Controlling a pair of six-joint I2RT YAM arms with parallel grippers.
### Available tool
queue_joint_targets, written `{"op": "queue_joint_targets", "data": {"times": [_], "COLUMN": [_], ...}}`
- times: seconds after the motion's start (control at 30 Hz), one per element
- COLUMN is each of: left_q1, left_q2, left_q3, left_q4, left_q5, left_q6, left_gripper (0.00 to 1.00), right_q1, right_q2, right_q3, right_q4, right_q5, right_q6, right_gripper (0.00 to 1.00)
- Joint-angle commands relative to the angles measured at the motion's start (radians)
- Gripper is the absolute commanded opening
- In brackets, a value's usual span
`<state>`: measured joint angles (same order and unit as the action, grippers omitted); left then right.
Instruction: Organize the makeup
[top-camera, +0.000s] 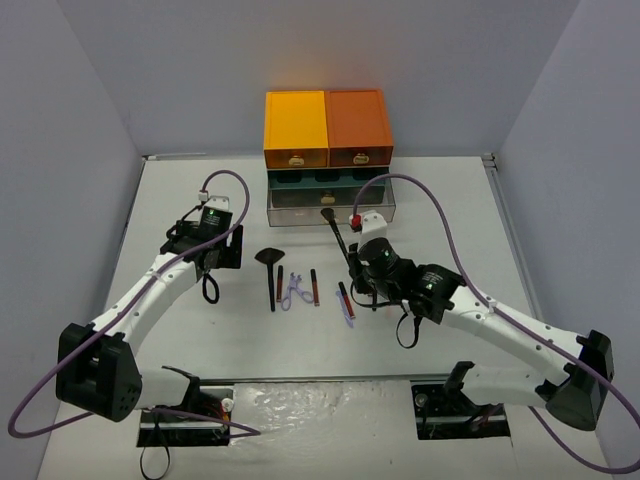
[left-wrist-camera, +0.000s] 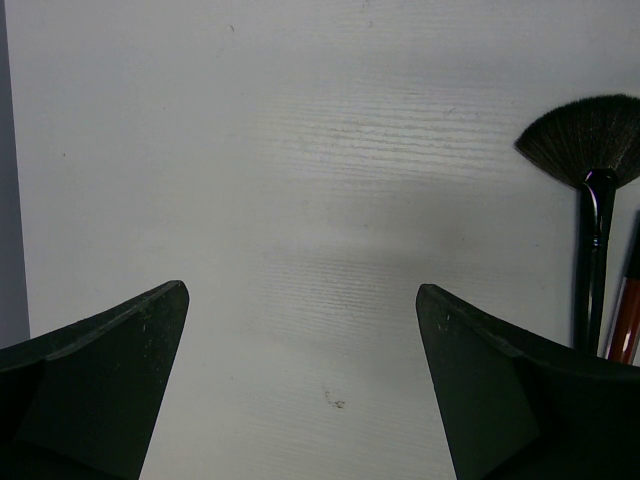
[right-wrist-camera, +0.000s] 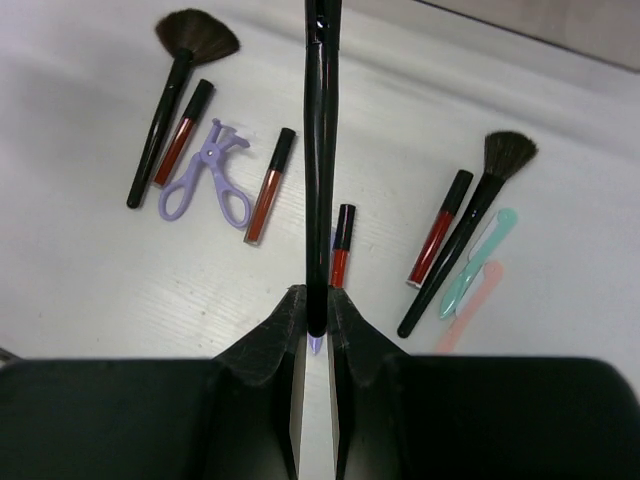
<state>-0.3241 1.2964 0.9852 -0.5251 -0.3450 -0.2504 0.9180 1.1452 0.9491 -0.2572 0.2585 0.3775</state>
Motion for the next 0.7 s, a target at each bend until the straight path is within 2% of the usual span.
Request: {"op": "queue_joint_targets", "data": {"times": [0.0,0.1,0.17,0.23,0.4,0.67], "left_q1": [0.007,0.007,0.007,0.007,0.007,0.007], "left_q2": [-0.022,-0.029,-0.032,-0.034,-0.036,-0.048], "left_q3": [0.061,0.059,0.057,0.055,0.055,0.053], "left_q4": [0.032,0.031,0.032,0.033,0.031,0.031], "left_q5": [-0.024,-0.026,-0.028,-0.029,-0.034,-0.031], "left_q6": [-0.016,-0.016,-0.016,-0.016,-0.016,-0.015], "left_gripper": [0.97,0.97,0.97,0.97,0.97,0.97], "right_q1": [-0.003,-0.031,-0.068,-0.156,-0.256,-0.313], "right_q2": [-0.012,0.043,0.094,0.142,0.282,0.502], "right_q3": [0.129,0.187,0.236,0.29,0.428,0.603], "right_q4": [-0.098,-0.11,-0.115,-0.114,-0.103,-0.073], "right_q5": [-0.125,-0.14,-0.143,-0.16,-0.147,-0.158], "right_q6": [-0.296,-0.515,-0.59,-0.711,-0.919,-1.122], "right_gripper": [0.0,0.0,0.0,0.0,0.0,0.0]}}
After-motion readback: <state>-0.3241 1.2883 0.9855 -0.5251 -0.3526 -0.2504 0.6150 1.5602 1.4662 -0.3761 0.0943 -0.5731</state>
